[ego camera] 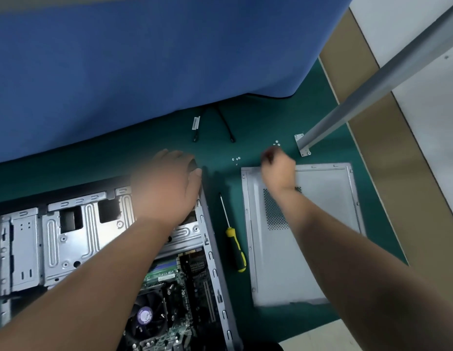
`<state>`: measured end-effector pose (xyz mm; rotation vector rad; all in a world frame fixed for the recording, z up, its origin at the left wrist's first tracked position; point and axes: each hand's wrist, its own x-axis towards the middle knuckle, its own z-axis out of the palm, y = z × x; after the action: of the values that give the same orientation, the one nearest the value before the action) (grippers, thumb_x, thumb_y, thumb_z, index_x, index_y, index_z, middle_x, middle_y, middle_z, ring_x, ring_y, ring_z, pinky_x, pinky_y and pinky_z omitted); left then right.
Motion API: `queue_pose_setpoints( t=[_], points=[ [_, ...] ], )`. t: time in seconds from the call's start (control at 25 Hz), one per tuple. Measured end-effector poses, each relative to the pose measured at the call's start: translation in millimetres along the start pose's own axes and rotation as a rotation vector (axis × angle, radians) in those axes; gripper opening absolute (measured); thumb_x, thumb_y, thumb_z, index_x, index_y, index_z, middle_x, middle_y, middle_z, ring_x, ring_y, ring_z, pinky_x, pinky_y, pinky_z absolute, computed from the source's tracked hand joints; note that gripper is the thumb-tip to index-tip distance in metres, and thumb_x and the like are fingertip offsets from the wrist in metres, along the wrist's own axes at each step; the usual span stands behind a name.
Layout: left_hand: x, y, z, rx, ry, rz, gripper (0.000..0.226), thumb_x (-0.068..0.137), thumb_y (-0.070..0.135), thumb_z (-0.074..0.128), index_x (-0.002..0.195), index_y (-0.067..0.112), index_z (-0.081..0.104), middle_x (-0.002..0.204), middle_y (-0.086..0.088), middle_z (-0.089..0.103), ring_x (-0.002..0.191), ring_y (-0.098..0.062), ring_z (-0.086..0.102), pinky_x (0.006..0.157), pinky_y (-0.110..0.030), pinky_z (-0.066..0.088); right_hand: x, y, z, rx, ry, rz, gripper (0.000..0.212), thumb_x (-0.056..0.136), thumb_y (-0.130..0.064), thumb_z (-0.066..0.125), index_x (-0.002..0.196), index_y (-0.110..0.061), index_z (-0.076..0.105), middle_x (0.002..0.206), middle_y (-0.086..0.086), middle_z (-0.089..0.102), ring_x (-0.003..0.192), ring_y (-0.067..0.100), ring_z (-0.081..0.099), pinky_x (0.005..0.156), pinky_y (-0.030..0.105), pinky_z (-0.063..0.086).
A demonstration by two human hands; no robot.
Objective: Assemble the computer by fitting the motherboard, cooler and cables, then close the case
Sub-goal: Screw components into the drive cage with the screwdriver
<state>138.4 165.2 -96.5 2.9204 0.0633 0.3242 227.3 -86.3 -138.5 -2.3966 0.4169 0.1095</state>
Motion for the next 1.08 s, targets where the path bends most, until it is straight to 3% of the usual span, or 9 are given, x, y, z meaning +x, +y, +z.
queue_pose_setpoints(
  t=[0.16, 0.28, 0.36, 0.44, 0.48, 0.56, 0.68, 0.8, 1.08],
  points=[
    [1, 6, -24, -0.130, -0.189, -0.055, 0.050, 0.100, 0.058, 0.034, 0.137, 0.035, 0.057, 0.143, 0.010, 0.059, 0.142, -0.016, 0.044, 0.108, -0.045, 0.030, -83, -28, -12, 0.412, -0.081, 0.039, 0.006, 0.094, -0.013, 0.067, 0.096, -0.018, 0.069, 0.088, 0.000, 0.072, 0.085, 0.020, 0.069, 0.087, 0.037, 0.057],
    [-2, 2, -46, -0.470, -0.280, -0.095, 0.047, 0.101, 0.058, 0.043, 0.143, 0.038, 0.053, 0.147, 0.016, 0.053, 0.148, -0.012, 0.034, 0.118, -0.048, 0.020, -130, -52, -21, 0.613, -0.149, 0.044, 0.015, 0.093, -0.010, 0.068, 0.090, -0.024, 0.071, 0.087, 0.001, 0.074, 0.079, 0.015, 0.069, 0.081, 0.034, 0.059],
    [-21, 0, -64, -0.638, -0.223, -0.086, 0.030, 0.102, 0.047, 0.055, 0.128, 0.038, 0.064, 0.123, 0.026, 0.064, 0.124, -0.010, 0.055, 0.108, -0.044, 0.038, -160, -70, -24, 0.729, -0.234, 0.067, 0.016, 0.093, -0.006, 0.068, 0.090, -0.022, 0.073, 0.084, 0.000, 0.074, 0.074, 0.011, 0.066, 0.076, 0.028, 0.056],
    [-44, 3, -79, -0.905, -0.250, -0.201, 0.014, 0.100, 0.036, 0.064, 0.112, 0.040, 0.070, 0.097, 0.028, 0.071, 0.089, 0.001, 0.064, 0.081, -0.032, 0.053, -184, -85, -27, 0.815, -0.369, 0.092, 0.016, 0.092, -0.005, 0.069, 0.090, -0.020, 0.075, 0.083, 0.003, 0.074, 0.074, 0.012, 0.065, 0.076, 0.027, 0.055],
    [-56, 4, -84, -1.030, -0.280, -0.268, 0.012, 0.099, 0.032, 0.066, 0.107, 0.039, 0.073, 0.093, 0.024, 0.073, 0.082, 0.003, 0.066, 0.073, -0.027, 0.052, -194, -90, -27, 0.851, -0.435, 0.103, 0.014, 0.091, -0.005, 0.069, 0.091, -0.017, 0.076, 0.083, 0.004, 0.074, 0.075, 0.014, 0.064, 0.077, 0.028, 0.056],
    [-77, 1, -92, -1.187, -0.307, -0.348, 0.012, 0.098, 0.029, 0.069, 0.103, 0.036, 0.077, 0.097, 0.014, 0.076, 0.083, 0.000, 0.069, 0.077, -0.028, 0.054, -211, -98, -28, 0.904, -0.506, 0.129, 0.010, 0.091, -0.003, 0.071, 0.098, -0.010, 0.072, 0.082, 0.007, 0.073, 0.074, 0.015, 0.064, 0.076, 0.029, 0.056],
    [-99, -11, -101, -1.319, -0.357, -0.408, 0.014, 0.098, 0.025, 0.070, 0.103, 0.032, 0.080, 0.098, 0.003, 0.079, 0.087, -0.009, 0.074, 0.085, -0.034, 0.060, -225, -107, -33, 0.929, -0.562, 0.200, 0.017, 0.090, 0.001, 0.073, 0.102, -0.005, 0.063, 0.085, 0.012, 0.073, 0.074, 0.018, 0.067, 0.075, 0.029, 0.057],
    [-114, -20, -108, -1.366, -0.418, -0.379, 0.014, 0.096, 0.025, 0.071, 0.102, 0.033, 0.080, 0.099, 0.001, 0.080, 0.093, -0.017, 0.076, 0.080, -0.027, 0.059, -232, -111, -41, 0.841, -0.631, 0.221, 0.024, 0.087, 0.000, 0.077, 0.103, -0.005, 0.060, 0.082, 0.012, 0.073, 0.071, 0.018, 0.070, 0.070, 0.026, 0.059],
    [-125, -25, -116, -1.245, -0.409, -0.389, 0.013, 0.092, 0.022, 0.077, 0.091, 0.035, 0.080, 0.086, 0.004, 0.079, 0.078, -0.008, 0.075, 0.064, -0.011, 0.051, -234, -123, -44, 0.570, -0.660, 0.137, 0.027, 0.085, 0.007, 0.071, 0.106, -0.002, 0.058, 0.089, 0.025, 0.075, 0.070, 0.022, 0.073, 0.062, 0.023, 0.059]
  ],
)
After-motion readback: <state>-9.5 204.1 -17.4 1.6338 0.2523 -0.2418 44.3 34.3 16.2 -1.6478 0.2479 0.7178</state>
